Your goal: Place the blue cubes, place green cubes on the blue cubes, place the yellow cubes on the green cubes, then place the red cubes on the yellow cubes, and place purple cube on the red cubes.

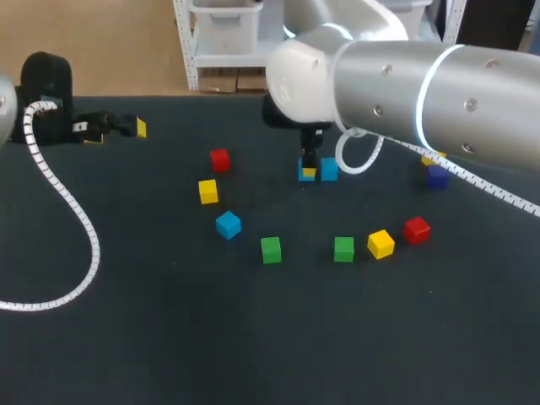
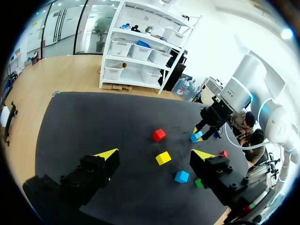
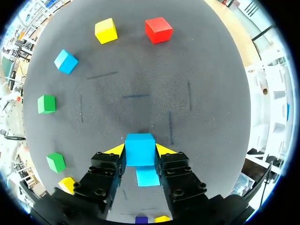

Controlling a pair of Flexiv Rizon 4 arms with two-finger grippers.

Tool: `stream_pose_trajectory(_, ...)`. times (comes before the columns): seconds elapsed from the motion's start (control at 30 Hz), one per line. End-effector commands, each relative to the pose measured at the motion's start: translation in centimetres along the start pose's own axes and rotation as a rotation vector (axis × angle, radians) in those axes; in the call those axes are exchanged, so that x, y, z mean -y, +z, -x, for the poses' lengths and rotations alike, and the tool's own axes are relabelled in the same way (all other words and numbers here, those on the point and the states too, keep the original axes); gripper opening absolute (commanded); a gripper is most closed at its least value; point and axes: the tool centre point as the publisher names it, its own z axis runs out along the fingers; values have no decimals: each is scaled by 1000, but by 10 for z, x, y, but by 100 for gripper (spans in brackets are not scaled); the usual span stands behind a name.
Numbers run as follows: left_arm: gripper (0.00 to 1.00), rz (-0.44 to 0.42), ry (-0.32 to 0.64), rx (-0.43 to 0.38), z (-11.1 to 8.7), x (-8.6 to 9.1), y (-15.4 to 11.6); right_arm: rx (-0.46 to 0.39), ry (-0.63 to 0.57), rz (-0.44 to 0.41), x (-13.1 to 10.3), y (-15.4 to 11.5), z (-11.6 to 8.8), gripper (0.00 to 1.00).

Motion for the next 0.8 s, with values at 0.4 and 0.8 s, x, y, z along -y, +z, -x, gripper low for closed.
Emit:
stream_pose_trajectory(0.4,100,-12,3,7,-2,-3,-1,4,6,16,10,2,-2,0)
stream_pose_trajectory(0.8,100,-12,3,7,-2,-3,-1,9,7,25,13,5,-3,0)
